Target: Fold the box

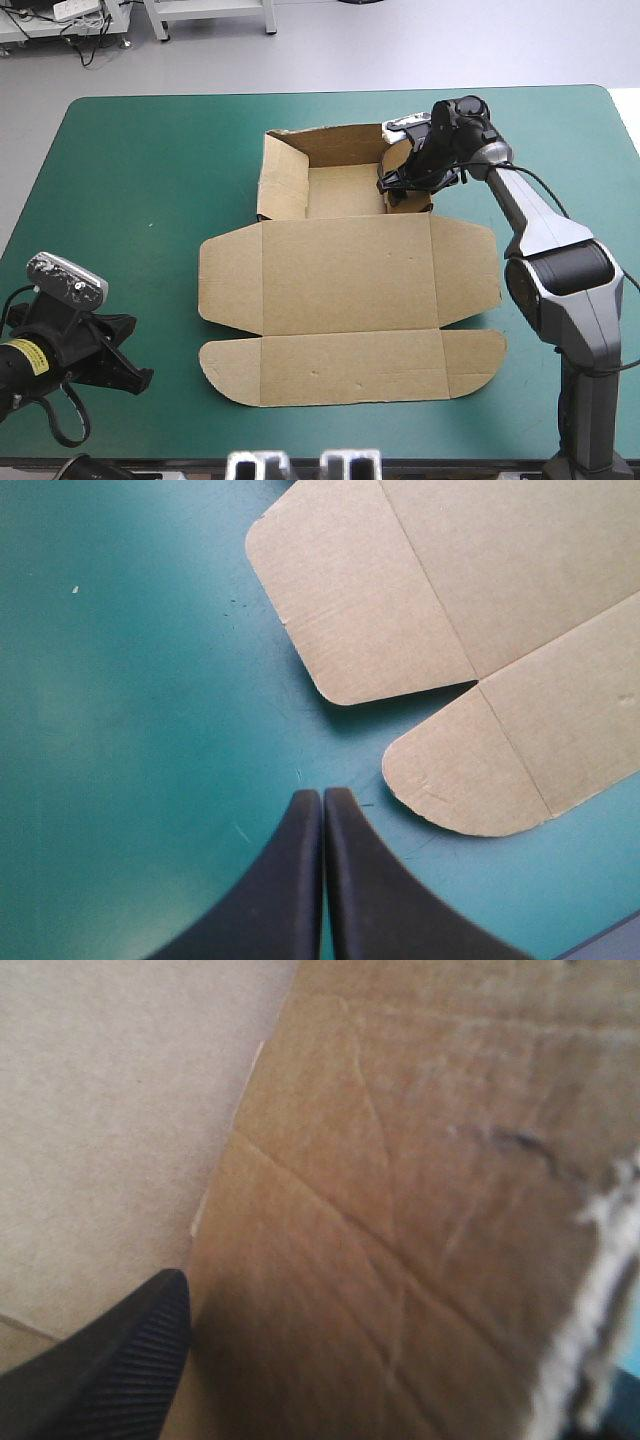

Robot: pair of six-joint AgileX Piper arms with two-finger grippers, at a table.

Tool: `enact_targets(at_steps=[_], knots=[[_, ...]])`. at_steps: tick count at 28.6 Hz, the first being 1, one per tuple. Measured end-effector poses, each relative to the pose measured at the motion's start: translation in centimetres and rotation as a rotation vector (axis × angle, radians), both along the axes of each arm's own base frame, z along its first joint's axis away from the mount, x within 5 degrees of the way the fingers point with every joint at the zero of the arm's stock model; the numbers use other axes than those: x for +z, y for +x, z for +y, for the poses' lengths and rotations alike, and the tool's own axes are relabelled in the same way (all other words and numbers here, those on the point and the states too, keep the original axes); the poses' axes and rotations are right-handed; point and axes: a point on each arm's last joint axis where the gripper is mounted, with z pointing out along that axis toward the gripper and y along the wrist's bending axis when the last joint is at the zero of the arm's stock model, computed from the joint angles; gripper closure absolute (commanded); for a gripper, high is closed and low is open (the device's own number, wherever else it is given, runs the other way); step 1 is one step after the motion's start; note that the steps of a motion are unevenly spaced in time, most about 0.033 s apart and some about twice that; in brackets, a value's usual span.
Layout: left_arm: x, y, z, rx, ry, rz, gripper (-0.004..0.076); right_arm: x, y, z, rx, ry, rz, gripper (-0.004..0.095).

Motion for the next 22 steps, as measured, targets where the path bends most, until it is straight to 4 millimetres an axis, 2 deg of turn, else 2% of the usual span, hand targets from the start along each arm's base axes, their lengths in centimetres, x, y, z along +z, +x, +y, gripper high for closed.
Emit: enact_targets(at_steps=[2,6,10,13,17,20,21,22], knots=[[-0.1,0.0,0.0,0.005,-0.003,0.004,0.0732,-0.7,0.2,0.1,-0.001,-0.002,0.011,0.0584],[-0.2,0.0,0.0,0.007,-0.003,0.009,0.0732,-0.5,0.7,0.1,0.004,-0.005,-0.037,0.0925],[-0.2,0.0,0.0,0.007,-0.003,0.009,0.0732,0.5,1.3,0.1,0.008,-0.014,-0.103,0.0932],[-0.2,0.0,0.0,0.007,-0.003,0.009,0.0732,1.8,2.1,-1.1,-0.009,-0.035,-0.171,0.0931],[-0.2,0.0,0.0,0.007,-0.002,0.009,0.0732,3.6,3.3,-5.0,-0.068,-0.113,-0.243,0.0931],[-0.2,0.1,0.0,0.008,0.002,0.007,0.0732,5.0,3.9,-9.5,-0.153,-0.208,-0.279,0.0932],[-0.2,0.1,0.0,0.009,0.004,0.006,0.0732,5.7,4.0,-13.2,-0.237,-0.25,-0.282,0.0932],[-0.2,0.1,0.0,0.009,0.004,0.006,0.0732,5.8,3.9,-15.1,-0.278,-0.261,-0.278,0.0932]])
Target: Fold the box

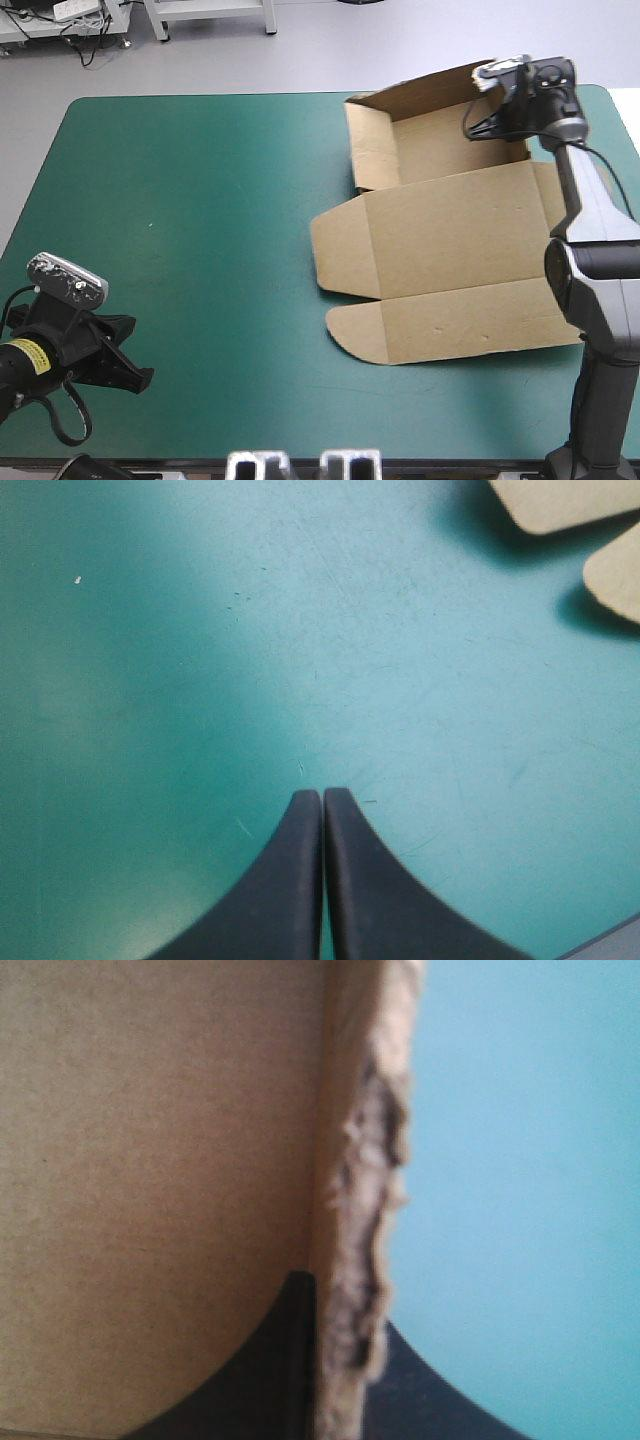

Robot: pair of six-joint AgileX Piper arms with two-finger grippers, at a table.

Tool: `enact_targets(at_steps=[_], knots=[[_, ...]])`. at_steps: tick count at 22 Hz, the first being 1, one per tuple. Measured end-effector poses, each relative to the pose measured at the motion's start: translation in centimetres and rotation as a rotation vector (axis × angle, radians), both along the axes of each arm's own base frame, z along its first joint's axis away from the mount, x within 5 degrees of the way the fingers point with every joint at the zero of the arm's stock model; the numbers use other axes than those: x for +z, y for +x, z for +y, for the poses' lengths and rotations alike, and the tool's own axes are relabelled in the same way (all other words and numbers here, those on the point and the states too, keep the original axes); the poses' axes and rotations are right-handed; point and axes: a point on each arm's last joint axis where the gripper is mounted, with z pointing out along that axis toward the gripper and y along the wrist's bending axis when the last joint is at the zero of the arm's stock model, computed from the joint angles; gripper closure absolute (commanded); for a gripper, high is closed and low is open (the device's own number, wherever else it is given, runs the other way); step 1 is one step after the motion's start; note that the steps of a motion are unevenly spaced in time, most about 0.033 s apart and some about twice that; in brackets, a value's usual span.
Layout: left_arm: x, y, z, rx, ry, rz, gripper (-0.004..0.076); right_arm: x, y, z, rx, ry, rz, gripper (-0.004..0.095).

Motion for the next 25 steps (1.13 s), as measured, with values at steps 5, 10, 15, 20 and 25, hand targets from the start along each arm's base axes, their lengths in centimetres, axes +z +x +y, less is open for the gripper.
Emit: enact_targets(at_steps=[5,10,15,20,25], knots=[[0.0,0.0,0.0,0.0,0.0,0.0,0.0732,0.1,-1.2,-8.8,-0.202,-0.001,0.009,0.0932],[0.0,0.0,0.0,0.003,0.005,-0.003,0.0732,0.0,-3.6,-16.4,-0.38,0.085,0.012,0.0932],[0.2,0.2,0.1,0.007,0.006,-0.03,0.0732,-0.4,-5.2,-19.2,-0.393,0.177,0.054,0.0574],[0.1,0.2,0.2,0.011,0.017,-0.031,0.0732,-0.4,-5.2,-19.1,-0.378,0.187,0.053,-0.0016],[0.0,0.1,0.2,0.012,0.025,-0.012,0.0732,2.3,-6.3,-19.1,-0.402,0.137,-0.002,-0.0007]])
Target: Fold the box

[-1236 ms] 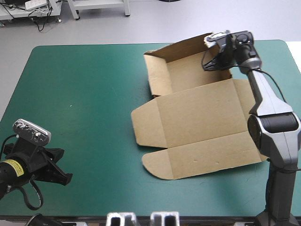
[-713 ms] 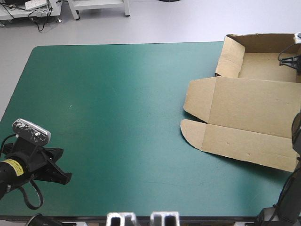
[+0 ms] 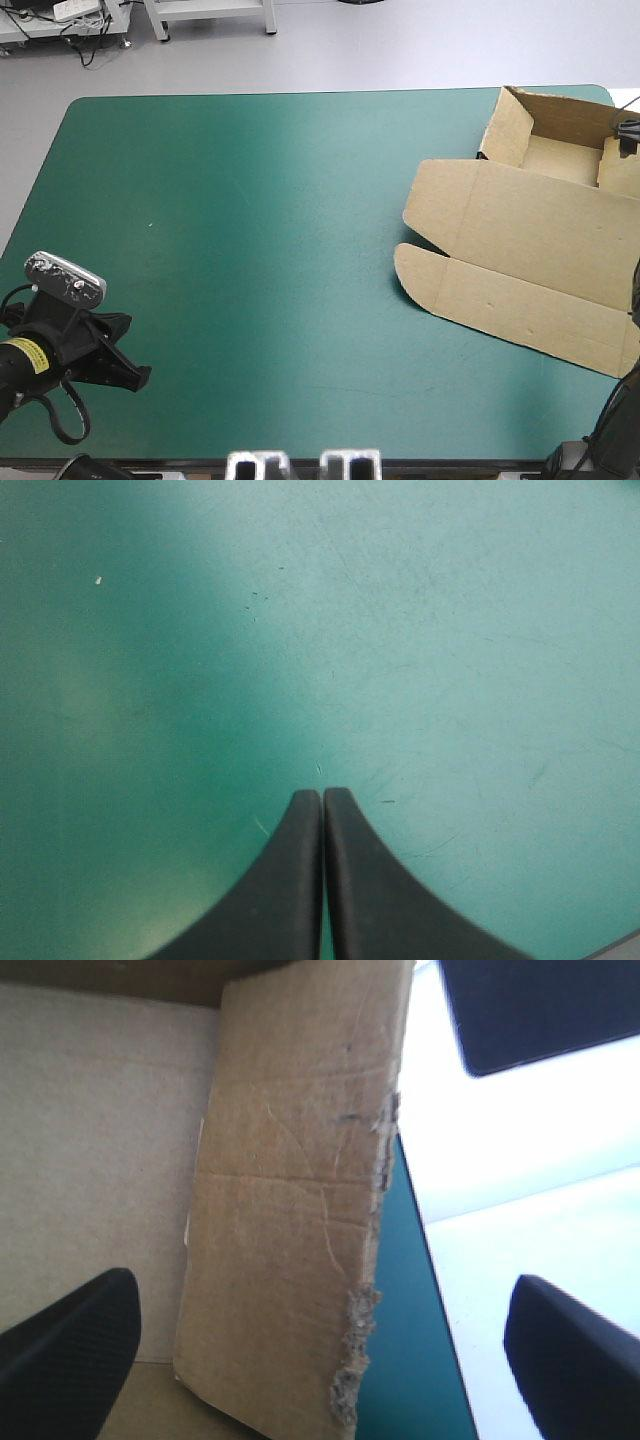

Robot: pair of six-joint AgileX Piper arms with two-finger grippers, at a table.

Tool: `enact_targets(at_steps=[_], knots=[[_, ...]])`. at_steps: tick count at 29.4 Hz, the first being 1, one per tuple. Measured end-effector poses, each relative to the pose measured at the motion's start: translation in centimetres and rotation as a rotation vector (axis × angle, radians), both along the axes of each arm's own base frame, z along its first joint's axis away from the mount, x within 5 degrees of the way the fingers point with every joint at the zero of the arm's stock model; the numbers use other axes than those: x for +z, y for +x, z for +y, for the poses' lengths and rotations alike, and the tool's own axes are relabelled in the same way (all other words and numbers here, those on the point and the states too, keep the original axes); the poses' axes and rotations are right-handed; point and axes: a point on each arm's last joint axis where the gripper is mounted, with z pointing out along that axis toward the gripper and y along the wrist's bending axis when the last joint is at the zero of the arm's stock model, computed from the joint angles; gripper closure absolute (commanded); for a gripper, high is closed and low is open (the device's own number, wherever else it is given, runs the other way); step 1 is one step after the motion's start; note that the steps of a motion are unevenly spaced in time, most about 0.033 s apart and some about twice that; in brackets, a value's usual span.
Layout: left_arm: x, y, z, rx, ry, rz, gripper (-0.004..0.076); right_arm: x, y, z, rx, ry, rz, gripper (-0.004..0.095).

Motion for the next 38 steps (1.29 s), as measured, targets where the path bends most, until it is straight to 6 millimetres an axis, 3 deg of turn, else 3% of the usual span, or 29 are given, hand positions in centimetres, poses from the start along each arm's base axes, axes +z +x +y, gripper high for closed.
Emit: enact_targets(at_steps=[3,6,10,14,18,27,32,35,38], knots=[[0.0,0.0,0.0,-0.003,0.004,-0.001,0.0732,4.0,-0.9,0.6,0.004,-0.039,-0.13,0.0053],[0.0,0.0,0.0,-0.019,0.019,-0.01,0.0732,7.3,-1.7,1.7,0.069,-0.041,-0.244,0.0186],[0.2,0.2,0.0,-0.029,0.02,-0.035,0.0732,10.1,-2.6,3.5,0.212,-0.022,-0.326,0.0547],[0.2,0.2,-0.1,-0.032,0.019,-0.046,0.0732,11.1,-2.7,5.2,0.287,0.012,-0.361,0.0933],[0.2,0.2,-0.1,-0.035,0.016,-0.044,0.0732,11.5,-1.8,8.6,0.399,0.039,-0.383,0.0931],[0.0,-0.1,-0.3,-0.047,0.0,-0.003,0.0732,11.8,-0.5,21.1,0.664,0.12,-0.385,0.0931],[0.0,-0.1,-0.3,-0.048,0.001,0.002,0.0732,11.8,-1.1,27.7,0.808,0.156,-0.375,0.0931],[0.0,-0.1,-0.3,-0.048,0.001,0.002,0.0732,11.8,-2.1,30.4,0.869,0.139,-0.356,0.0931],[0.0,-0.1,-0.4,-0.052,-0.009,0.006,0.0732,11.7,-3.6,31.8,0.903,0.123,-0.319,0.0932]])
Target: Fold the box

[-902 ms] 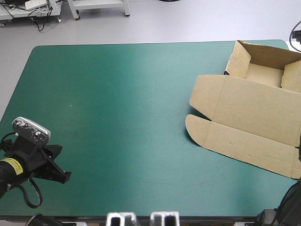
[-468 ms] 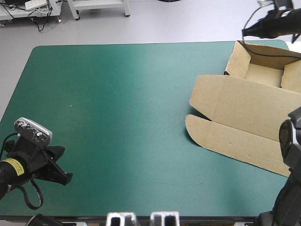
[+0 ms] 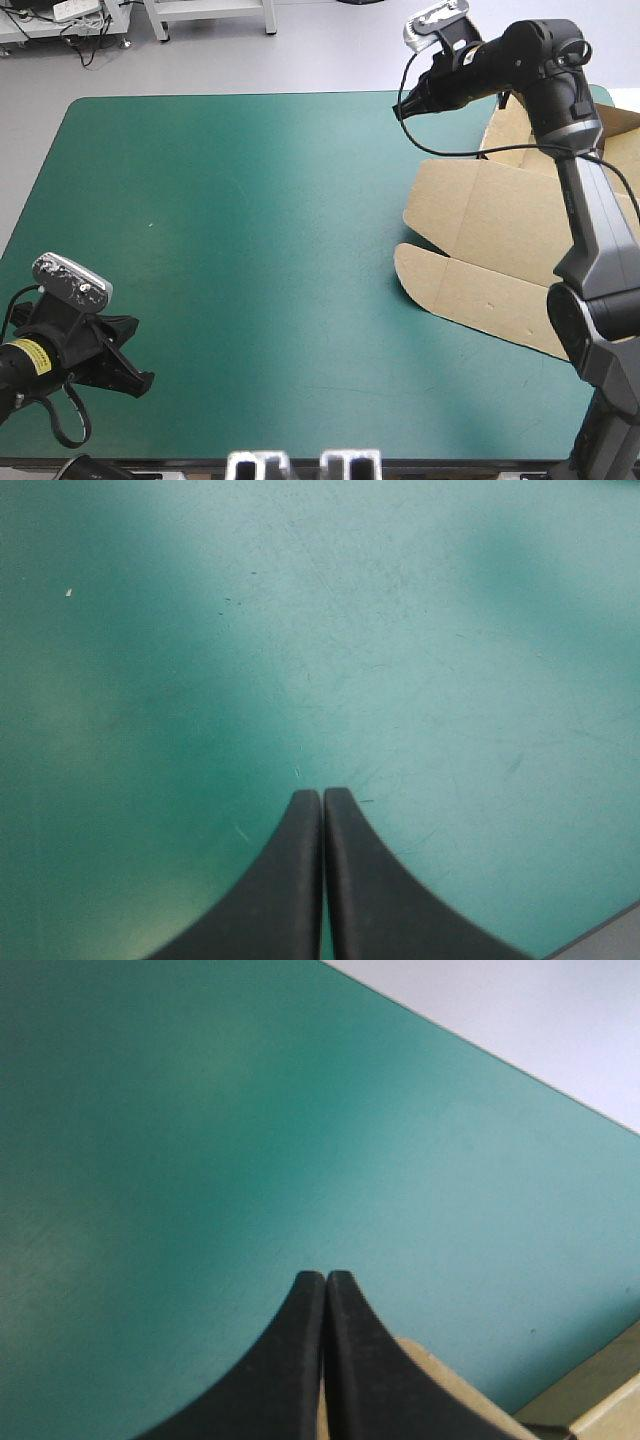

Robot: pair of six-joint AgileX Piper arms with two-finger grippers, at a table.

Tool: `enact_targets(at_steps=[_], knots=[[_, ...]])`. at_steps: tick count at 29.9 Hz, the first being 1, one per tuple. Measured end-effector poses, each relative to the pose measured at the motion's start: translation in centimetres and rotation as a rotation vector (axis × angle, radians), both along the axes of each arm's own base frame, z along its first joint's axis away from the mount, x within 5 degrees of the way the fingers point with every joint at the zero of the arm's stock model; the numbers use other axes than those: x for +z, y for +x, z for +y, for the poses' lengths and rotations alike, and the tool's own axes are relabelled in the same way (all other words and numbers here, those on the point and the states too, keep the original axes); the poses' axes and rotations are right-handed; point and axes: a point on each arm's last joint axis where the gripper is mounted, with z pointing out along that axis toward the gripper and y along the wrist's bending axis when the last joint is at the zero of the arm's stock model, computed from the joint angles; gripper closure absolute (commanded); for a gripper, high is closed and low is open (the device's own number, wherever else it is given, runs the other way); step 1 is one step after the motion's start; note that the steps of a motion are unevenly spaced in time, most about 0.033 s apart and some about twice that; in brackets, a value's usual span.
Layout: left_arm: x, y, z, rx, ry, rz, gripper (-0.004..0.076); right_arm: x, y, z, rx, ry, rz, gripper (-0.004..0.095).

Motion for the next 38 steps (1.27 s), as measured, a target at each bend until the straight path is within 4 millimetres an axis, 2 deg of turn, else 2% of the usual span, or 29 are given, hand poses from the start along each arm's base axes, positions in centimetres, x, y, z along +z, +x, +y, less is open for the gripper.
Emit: enact_targets(at_steps=[6,11,18,22,28,33,38], knots=[[-0.1,0.2,-0.4,-0.014,-0.024,0.023,0.0734,-2.3,-3.9,-0.7,-0.004,-0.075,0.131,0.0931],[-0.4,1.7,-1.0,-0.013,-0.017,0.042,0.0734,-4.4,-9.3,-2.5,-0.014,-0.154,0.222,0.0932],[-1.3,3.9,-2.3,-0.045,-0.006,0.111,0.0734,-9.1,-17.1,-4.6,-0.004,-0.203,0.351,0.0931],[-1.7,4.5,-3.3,-0.115,-0.034,0.153,0.0734,-10.5,-20.9,-5.6,-0.023,-0.184,0.313,0.0932],[-2.2,4.6,-3.6,-0.143,-0.043,0.179,0.0734,-12.2,-26.2,-7.0,-0.058,-0.141,0.235,0.0931],[-4.6,4.5,-3.7,-0.142,-0.028,0.255,0.0734,-12.7,-29.1,-8.0,-0.097,-0.128,0.174,0.0931],[-6.8,4.4,-3.8,-0.135,-0.033,0.309,0.0734,-12.6,-30.4,-8.6,-0.121,-0.125,0.128,0.0932]])
